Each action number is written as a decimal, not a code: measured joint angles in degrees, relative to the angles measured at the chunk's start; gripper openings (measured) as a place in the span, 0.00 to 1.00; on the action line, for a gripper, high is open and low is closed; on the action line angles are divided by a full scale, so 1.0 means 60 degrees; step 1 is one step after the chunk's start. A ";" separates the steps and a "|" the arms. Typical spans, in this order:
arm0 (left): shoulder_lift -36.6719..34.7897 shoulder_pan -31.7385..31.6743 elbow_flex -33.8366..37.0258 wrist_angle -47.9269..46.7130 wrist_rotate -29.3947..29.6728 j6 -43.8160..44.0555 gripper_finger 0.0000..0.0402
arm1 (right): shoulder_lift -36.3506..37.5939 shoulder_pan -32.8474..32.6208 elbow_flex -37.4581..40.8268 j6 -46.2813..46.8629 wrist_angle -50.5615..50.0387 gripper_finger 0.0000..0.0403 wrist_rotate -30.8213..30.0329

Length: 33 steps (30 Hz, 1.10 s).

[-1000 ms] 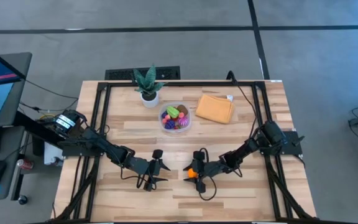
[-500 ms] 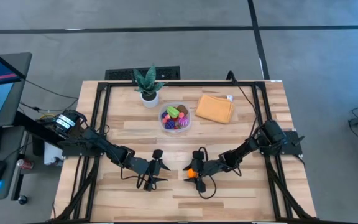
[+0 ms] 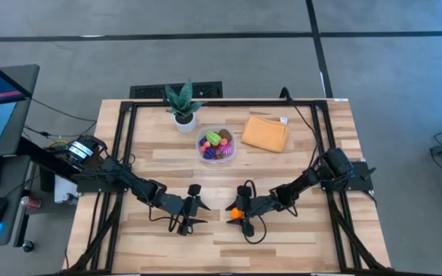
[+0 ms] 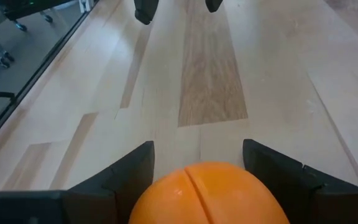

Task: Pick and placing Produce into tupperware
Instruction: Put the orange into the transparent bin

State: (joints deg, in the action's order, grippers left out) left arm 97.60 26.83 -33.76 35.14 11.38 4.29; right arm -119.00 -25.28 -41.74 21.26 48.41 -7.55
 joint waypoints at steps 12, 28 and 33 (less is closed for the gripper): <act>0.0000 -0.0004 0.0000 -0.0040 0.0000 0.0007 0.51 | -0.0018 0.0000 0.0007 -0.0036 -0.0129 0.65 -0.0004; 0.0000 0.0000 0.0000 -0.0037 0.0000 0.0007 0.51 | -0.0033 0.0000 0.0025 -0.0095 0.0020 0.56 -0.0029; 0.0000 -0.0004 0.0000 -0.0036 0.0000 0.0004 0.51 | -0.0040 0.0007 0.0025 -0.0106 0.0053 0.54 -0.0018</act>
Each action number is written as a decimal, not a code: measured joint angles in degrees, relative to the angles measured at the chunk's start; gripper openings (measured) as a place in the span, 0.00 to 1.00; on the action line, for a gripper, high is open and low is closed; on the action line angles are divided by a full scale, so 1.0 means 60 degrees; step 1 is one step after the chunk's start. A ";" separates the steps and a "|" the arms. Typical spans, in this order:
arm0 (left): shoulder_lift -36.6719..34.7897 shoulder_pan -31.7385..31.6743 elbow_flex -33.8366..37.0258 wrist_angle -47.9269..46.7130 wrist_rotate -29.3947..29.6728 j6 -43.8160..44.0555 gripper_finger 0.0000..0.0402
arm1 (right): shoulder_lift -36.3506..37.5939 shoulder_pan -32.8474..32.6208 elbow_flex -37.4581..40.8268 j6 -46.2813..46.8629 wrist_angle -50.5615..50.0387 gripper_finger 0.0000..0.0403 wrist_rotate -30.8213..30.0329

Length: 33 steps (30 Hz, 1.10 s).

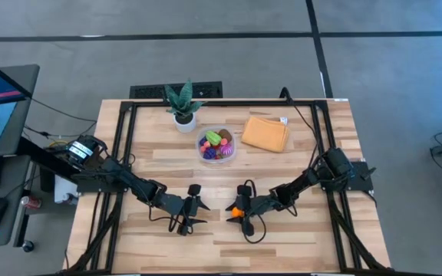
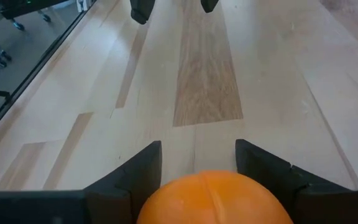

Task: Pick and placing Produce into tupperware
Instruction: Put the orange into the transparent bin

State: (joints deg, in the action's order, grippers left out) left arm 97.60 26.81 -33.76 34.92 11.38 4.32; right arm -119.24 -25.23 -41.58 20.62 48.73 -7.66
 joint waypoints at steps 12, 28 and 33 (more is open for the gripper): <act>0.0000 0.0004 0.0000 0.0003 0.0000 0.0002 0.51 | 0.0000 0.0000 0.0000 -0.0015 0.0033 0.56 0.0015; 0.0000 0.0004 0.0000 0.0007 0.0000 0.0000 0.51 | 0.0000 0.0000 0.0000 -0.0029 0.0036 0.59 0.0022; 0.0000 0.0000 0.0000 0.0007 0.0000 0.0003 0.51 | 0.0000 0.0000 0.0000 -0.0029 0.0038 0.59 0.0022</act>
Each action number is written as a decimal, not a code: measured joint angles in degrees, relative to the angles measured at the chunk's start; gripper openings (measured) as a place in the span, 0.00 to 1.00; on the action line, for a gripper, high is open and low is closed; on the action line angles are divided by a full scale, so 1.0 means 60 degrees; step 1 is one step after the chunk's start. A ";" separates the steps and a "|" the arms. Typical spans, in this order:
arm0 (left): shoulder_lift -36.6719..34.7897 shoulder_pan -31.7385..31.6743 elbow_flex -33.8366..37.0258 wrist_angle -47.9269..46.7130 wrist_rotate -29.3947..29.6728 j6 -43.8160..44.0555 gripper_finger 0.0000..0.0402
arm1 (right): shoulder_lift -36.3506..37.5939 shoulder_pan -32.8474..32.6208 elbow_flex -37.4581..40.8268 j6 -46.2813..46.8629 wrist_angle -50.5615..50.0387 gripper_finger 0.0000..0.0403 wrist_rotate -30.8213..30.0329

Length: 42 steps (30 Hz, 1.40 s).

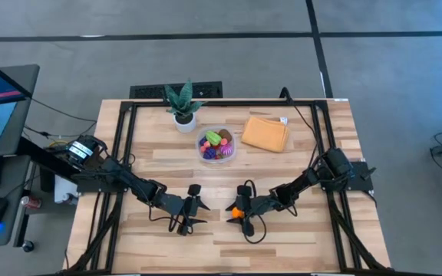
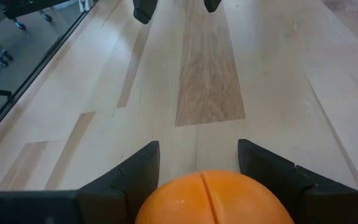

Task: Pick and placing Produce into tupperware
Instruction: Put the orange into the transparent bin

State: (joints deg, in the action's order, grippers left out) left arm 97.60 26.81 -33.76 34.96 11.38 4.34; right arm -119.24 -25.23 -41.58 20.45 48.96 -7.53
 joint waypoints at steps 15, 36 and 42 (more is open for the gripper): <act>0.0000 0.0002 0.0001 0.0000 0.0000 -0.0002 0.51 | 0.0893 -0.0037 0.0026 -0.0478 -0.0588 0.59 0.0294; 0.0000 0.0000 0.0000 -0.0015 0.0000 0.0000 0.51 | 0.1694 -0.0022 0.0009 -0.0401 -0.2632 0.61 0.0011; 0.0000 0.0001 0.0004 -0.0196 0.0000 0.0114 0.51 | 0.1698 -0.0032 0.0004 -0.0037 -0.3284 0.66 0.0004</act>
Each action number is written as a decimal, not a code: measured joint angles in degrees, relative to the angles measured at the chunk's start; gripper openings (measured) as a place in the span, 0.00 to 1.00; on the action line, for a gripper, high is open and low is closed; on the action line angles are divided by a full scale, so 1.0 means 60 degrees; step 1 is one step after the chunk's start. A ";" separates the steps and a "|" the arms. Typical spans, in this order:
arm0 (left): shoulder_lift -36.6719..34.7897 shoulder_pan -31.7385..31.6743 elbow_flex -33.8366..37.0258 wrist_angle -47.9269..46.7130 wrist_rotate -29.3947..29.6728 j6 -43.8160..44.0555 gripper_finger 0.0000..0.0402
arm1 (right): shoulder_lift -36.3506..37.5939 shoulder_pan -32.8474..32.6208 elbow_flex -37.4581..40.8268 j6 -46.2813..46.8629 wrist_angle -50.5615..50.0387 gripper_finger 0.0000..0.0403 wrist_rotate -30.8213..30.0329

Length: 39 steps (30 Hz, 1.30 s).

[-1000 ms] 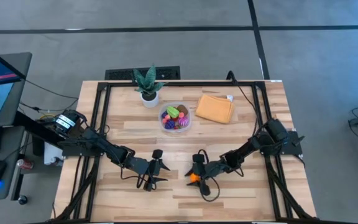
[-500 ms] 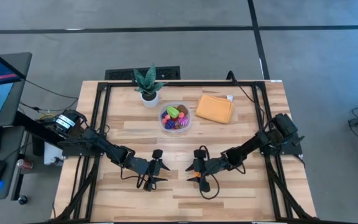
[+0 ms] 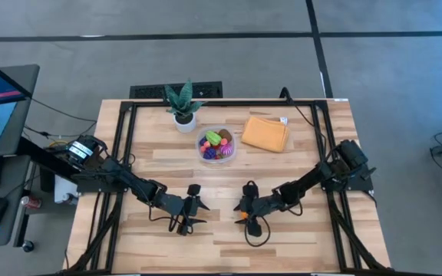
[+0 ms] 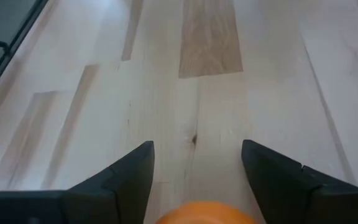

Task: Pick and placing Produce into tupperware
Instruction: Put the orange into the transparent bin

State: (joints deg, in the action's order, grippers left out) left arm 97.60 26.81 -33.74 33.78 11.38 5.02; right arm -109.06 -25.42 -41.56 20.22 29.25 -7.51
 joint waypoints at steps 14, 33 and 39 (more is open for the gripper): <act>0.0000 0.0003 0.0000 -0.0030 0.0000 0.0039 0.51 | 0.0066 -0.0187 -0.0062 0.0645 -0.0697 0.76 0.0278; 0.0000 0.0003 0.0000 -0.0068 0.0004 0.0055 0.51 | 0.1490 -0.0216 0.0008 0.1303 -0.3542 0.76 0.0726; 0.0000 0.0003 0.0000 -0.0070 0.0041 0.0056 0.51 | 0.1159 -0.0241 -0.0004 0.1403 -0.3251 0.76 0.0530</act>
State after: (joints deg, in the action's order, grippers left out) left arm 97.60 26.83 -33.74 33.36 11.63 5.36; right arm -102.10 -26.87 -41.58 28.64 9.75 -4.33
